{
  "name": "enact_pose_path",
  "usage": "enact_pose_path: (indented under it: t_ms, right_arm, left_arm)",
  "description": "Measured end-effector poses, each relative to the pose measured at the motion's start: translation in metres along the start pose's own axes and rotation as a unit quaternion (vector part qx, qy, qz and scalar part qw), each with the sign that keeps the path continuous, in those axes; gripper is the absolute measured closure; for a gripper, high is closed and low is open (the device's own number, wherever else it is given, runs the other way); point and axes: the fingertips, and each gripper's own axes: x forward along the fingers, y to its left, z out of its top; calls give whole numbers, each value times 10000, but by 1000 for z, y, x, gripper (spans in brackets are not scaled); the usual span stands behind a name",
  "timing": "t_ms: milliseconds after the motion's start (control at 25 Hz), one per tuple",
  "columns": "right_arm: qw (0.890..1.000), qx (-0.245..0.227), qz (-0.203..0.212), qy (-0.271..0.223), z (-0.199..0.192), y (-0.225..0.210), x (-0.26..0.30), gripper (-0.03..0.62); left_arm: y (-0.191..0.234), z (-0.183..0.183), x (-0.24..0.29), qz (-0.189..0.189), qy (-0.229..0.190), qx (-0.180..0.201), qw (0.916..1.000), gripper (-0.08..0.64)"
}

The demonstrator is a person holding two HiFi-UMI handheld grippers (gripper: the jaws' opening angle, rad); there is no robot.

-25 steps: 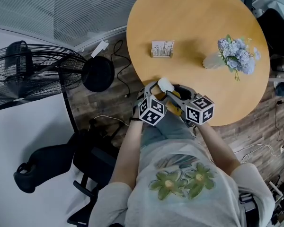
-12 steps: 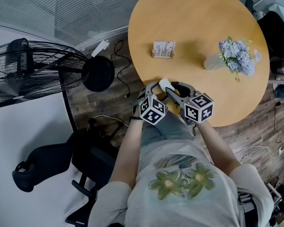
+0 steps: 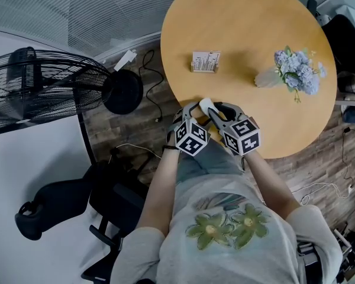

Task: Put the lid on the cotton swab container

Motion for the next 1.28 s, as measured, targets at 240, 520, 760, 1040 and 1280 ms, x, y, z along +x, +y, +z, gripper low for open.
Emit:
enact_pose_path:
  t_ms: [240,520,760,1040,1280]
  right_arm:
    - [9996,-184,-63,193,-2,0,2,483]
    - [9986,-318,-59,416,-4,0,4,482]
    - [9991,-281,1,326,-3,1,3,480]
    - [9989,-289,-1,378,-4,1,3,480]
    - [9981,-300,-21,545,-3,1,3,482]
  left_arm:
    - [0,0,1,1,-11,-7,10000,244]
    - [0,0,1,15,-4,-20,10000,244]
    - [0,0,1,-1,52,-17,10000,244]
    - [0,0,0,-1,91,-189,9998,239]
    - [0,2,-2,47,91,-214,9997,232]
